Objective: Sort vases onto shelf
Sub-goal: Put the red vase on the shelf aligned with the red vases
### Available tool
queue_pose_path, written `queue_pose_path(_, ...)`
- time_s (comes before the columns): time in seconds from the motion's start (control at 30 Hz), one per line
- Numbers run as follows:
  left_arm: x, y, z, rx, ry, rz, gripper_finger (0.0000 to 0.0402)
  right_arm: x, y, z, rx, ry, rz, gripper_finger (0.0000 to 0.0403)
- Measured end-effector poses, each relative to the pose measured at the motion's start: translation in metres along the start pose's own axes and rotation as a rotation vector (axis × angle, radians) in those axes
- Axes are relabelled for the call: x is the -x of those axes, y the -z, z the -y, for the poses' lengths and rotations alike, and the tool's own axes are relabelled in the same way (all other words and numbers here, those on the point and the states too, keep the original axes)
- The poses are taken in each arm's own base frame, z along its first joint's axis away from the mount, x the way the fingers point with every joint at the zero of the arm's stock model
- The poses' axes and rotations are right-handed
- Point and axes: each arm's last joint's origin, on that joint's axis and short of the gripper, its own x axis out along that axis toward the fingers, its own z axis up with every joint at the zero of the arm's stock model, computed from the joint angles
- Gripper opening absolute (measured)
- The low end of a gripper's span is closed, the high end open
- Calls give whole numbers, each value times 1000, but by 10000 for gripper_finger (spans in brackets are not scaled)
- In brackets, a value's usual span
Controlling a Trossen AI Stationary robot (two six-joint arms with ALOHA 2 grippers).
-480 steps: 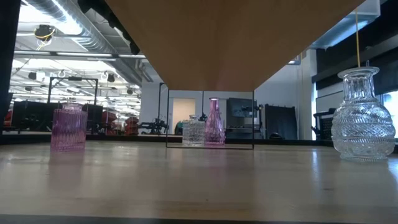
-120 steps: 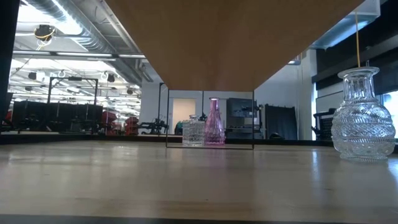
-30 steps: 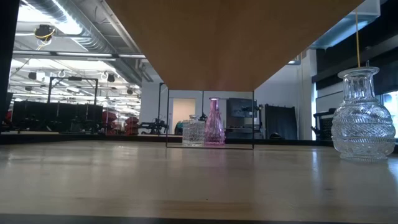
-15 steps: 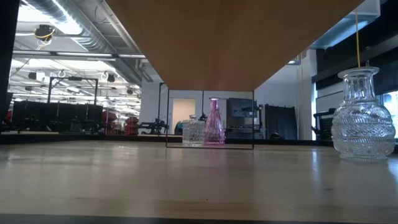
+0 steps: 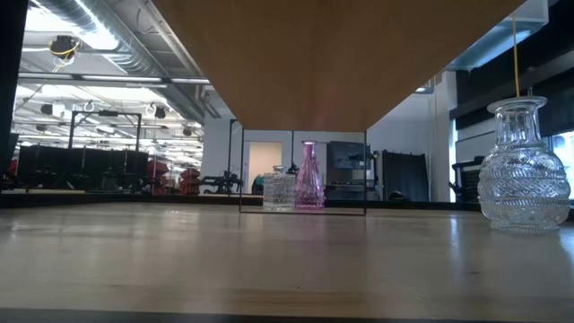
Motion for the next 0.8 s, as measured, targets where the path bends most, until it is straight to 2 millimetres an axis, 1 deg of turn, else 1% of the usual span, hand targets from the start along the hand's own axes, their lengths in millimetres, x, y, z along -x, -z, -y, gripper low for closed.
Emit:
queue_pose_path(0.13,6,0,-6,1,-58,44,66,0,0,0,0,0,0,108)
queue_pose_path(0.2,11,5,-10,-2,-115,55,66,0,0,0,-1,-5,-4,108)
queue_pose_path(0.27,18,15,-14,-4,-166,58,66,0,0,0,0,-7,-5,108)
queue_pose_path(0.37,29,39,-20,-17,-241,41,66,0,0,0,-3,-8,-2,108)
queue_pose_path(0.5,41,81,-25,-20,-313,-16,66,0,-3,-2,-23,-6,37,108)
queue_pose_path(0.67,52,134,-26,24,-293,-44,66,0,-11,-5,-81,-15,124,108)
queue_pose_path(0.73,55,151,-29,58,-293,-45,66,-1,-17,-5,-126,-31,151,108)
queue_pose_path(0.8,54,164,-33,106,-310,-38,66,-3,-22,-5,-167,-73,155,108)
